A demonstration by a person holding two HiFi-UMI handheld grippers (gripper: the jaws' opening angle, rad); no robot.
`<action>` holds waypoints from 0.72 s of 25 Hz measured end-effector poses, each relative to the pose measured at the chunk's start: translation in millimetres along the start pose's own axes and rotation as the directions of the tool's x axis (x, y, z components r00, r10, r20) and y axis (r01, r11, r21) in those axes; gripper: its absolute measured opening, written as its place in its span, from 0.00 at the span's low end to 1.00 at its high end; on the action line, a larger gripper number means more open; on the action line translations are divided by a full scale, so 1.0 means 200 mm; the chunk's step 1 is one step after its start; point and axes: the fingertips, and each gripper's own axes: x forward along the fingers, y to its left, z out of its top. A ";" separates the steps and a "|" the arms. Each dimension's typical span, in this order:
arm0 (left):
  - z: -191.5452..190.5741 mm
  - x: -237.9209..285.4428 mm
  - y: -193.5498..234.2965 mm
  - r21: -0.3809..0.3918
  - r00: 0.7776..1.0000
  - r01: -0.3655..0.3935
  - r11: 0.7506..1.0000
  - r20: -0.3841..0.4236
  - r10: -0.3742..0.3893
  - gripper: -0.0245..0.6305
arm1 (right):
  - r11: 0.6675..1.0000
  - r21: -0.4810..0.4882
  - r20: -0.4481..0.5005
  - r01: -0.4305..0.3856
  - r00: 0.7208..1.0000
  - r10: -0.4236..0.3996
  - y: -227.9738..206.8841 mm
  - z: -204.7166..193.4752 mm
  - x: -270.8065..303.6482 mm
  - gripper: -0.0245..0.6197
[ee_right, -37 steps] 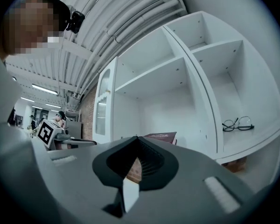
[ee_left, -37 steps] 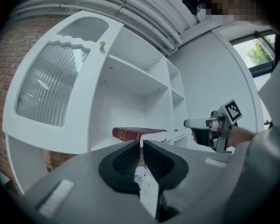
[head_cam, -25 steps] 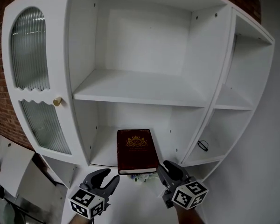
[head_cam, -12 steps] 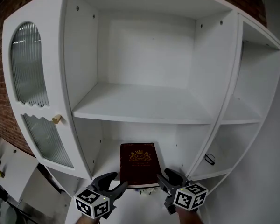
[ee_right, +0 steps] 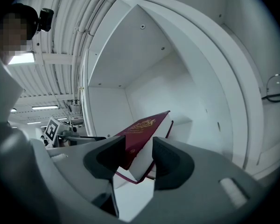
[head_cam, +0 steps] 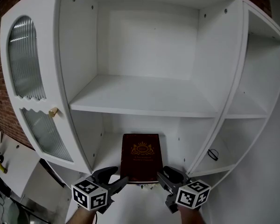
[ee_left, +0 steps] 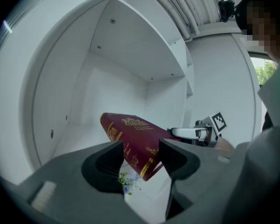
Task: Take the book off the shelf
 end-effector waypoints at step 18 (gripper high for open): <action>-0.30 0.04 -0.05 0.081 0.991 0.025 0.996 -0.135 -0.013 0.42 | 0.985 -0.148 0.033 0.088 0.996 -0.084 0.13 -0.14 -0.05 0.30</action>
